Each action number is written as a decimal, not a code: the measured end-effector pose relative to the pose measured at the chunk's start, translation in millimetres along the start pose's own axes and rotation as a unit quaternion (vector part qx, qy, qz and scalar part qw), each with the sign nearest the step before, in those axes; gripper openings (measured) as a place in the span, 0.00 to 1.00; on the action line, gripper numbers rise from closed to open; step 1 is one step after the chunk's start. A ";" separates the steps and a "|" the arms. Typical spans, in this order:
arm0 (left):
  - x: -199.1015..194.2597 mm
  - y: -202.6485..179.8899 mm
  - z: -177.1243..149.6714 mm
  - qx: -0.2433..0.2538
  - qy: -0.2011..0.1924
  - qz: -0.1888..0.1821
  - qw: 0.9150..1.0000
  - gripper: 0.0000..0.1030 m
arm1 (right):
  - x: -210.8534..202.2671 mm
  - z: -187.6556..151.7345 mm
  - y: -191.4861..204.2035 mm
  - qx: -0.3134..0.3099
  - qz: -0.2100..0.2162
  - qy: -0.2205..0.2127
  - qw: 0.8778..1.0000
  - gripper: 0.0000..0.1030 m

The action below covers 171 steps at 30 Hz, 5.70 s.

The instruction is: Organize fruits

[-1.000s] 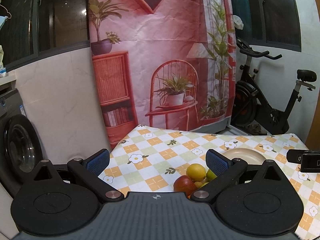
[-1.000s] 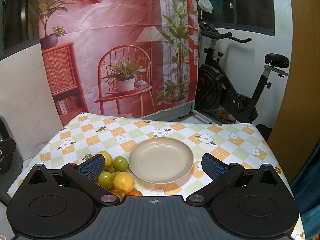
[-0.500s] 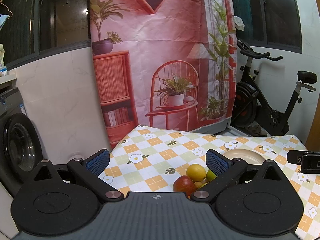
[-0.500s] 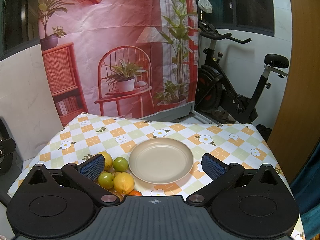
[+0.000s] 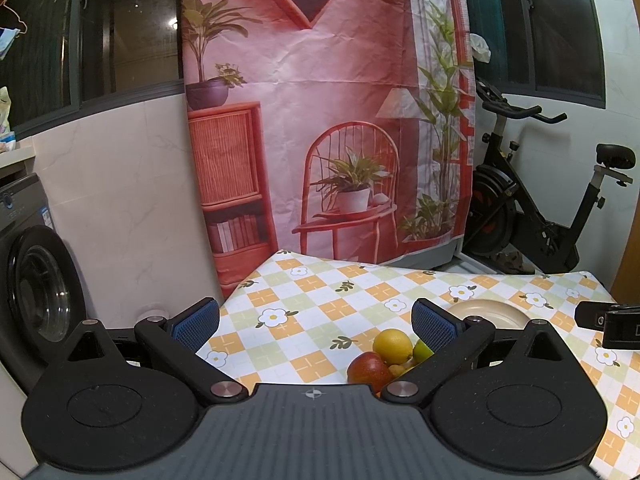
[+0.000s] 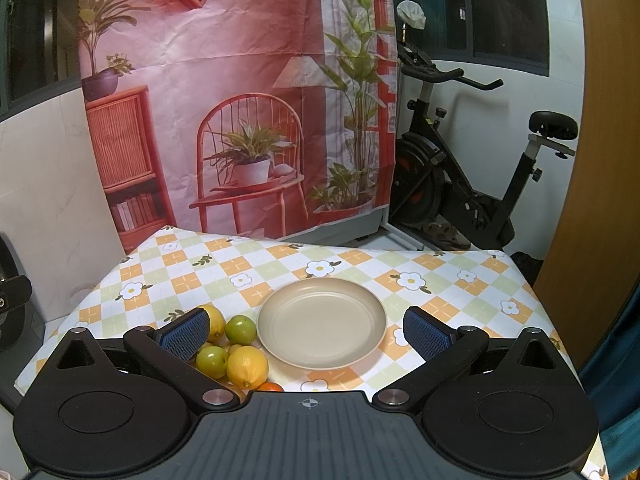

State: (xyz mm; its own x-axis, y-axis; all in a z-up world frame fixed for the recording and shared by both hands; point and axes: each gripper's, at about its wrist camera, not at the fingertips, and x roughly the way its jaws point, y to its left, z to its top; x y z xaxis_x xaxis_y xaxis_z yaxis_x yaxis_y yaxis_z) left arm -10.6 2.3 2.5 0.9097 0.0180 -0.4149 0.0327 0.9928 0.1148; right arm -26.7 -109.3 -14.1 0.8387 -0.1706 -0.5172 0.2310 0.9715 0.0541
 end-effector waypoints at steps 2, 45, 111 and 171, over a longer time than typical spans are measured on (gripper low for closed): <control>-0.1 0.0 0.1 -0.001 0.000 0.000 1.000 1.00 | -0.1 -0.1 0.2 0.000 0.000 0.000 1.000 1.00; 69.3 -1.6 -32.9 0.000 0.005 -0.019 1.000 0.95 | 95.2 -40.5 -7.2 -0.017 0.065 -0.033 0.997 1.00; 141.0 -30.6 -104.2 0.025 0.110 -0.175 0.978 0.47 | 143.6 -139.7 -6.8 -0.074 0.205 0.042 0.975 0.56; 154.9 -48.2 -116.3 0.027 0.138 -0.270 0.953 0.32 | 160.0 -138.5 -15.0 -0.065 0.223 0.064 0.971 0.32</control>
State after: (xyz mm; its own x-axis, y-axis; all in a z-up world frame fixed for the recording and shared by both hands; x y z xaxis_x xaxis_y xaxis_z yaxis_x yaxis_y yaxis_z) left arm 80.6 -29.0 -172.2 0.6113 -0.4551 -0.6475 0.4930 0.8590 -0.1383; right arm 35.8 -128.4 -215.9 0.7710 0.2847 -0.5697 -0.2120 0.9582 0.1919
